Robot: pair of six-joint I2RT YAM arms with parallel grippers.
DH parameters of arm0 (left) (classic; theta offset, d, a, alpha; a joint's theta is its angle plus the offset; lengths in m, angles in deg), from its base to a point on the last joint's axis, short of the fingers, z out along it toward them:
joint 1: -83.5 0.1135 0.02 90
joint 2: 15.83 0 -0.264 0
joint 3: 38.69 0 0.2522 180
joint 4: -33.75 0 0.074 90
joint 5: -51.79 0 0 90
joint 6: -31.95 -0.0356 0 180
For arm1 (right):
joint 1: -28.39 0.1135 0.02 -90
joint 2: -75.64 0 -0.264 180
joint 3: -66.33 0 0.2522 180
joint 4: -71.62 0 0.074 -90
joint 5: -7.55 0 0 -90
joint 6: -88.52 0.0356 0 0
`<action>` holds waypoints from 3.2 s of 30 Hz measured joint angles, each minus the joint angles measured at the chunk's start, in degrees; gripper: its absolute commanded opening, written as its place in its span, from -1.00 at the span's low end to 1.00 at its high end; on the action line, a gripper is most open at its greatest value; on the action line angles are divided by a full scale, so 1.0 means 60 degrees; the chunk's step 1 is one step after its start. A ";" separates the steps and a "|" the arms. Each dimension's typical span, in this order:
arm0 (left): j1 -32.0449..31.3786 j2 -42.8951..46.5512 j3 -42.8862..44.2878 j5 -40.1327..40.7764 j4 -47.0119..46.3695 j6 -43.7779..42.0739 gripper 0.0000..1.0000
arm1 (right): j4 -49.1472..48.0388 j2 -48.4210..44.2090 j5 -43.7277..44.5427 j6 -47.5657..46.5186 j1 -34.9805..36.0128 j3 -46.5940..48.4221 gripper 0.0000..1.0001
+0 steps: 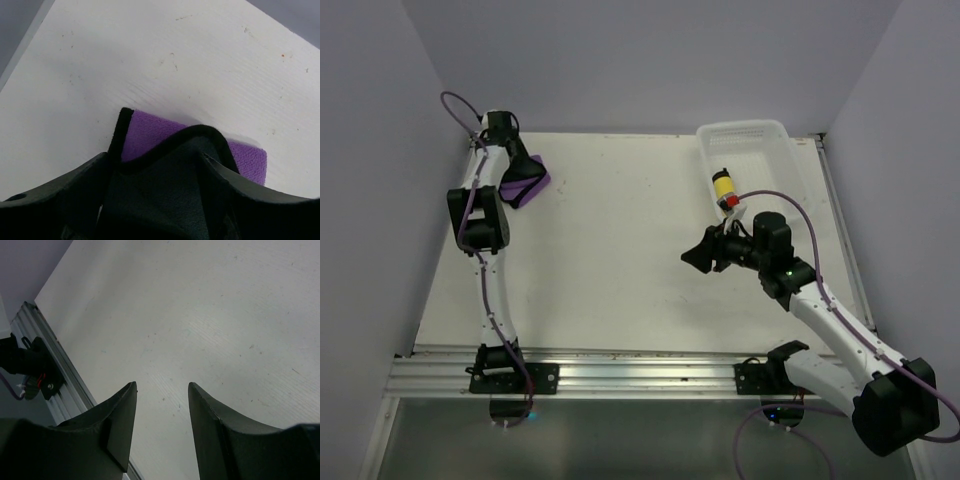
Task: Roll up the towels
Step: Grab a towel with the left arm, then move the towel to the center of the board
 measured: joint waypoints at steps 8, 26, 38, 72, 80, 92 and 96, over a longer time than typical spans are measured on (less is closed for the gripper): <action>0.0051 0.0000 -0.0120 -0.0248 -0.0277 0.0022 -0.49 | -0.0007 0.0000 0.0000 0.0000 0.0000 0.0000 -0.04; -0.0477 0.5293 -0.3963 -0.1450 -0.1089 0.0630 -1.00 | 0.0361 -0.0495 0.0011 0.0007 0.0058 0.0011 -0.03; -0.2514 1.3267 -0.8429 -0.1949 -0.1056 0.0645 -1.00 | 0.1523 -0.2160 0.0044 0.0397 0.0197 0.0055 -0.03; -0.2849 1.9587 -1.5460 -0.9697 -0.5067 0.4626 -1.00 | 0.2528 -0.2761 0.0117 0.1209 0.0790 0.0510 0.03; -0.2849 1.9802 -1.5467 -0.7796 -0.4244 0.4710 -1.00 | 0.1534 -0.1869 0.1927 0.1439 0.3799 0.0554 0.07; -0.3362 1.7821 -1.5227 -0.5089 -0.1920 0.3628 -1.00 | -0.0069 0.2834 0.5814 0.1351 0.6838 0.2612 0.34; -0.3909 1.7292 -1.5220 -0.4419 -0.1759 0.3410 -1.00 | -0.0546 0.4302 0.6532 0.1242 0.6885 0.3493 0.39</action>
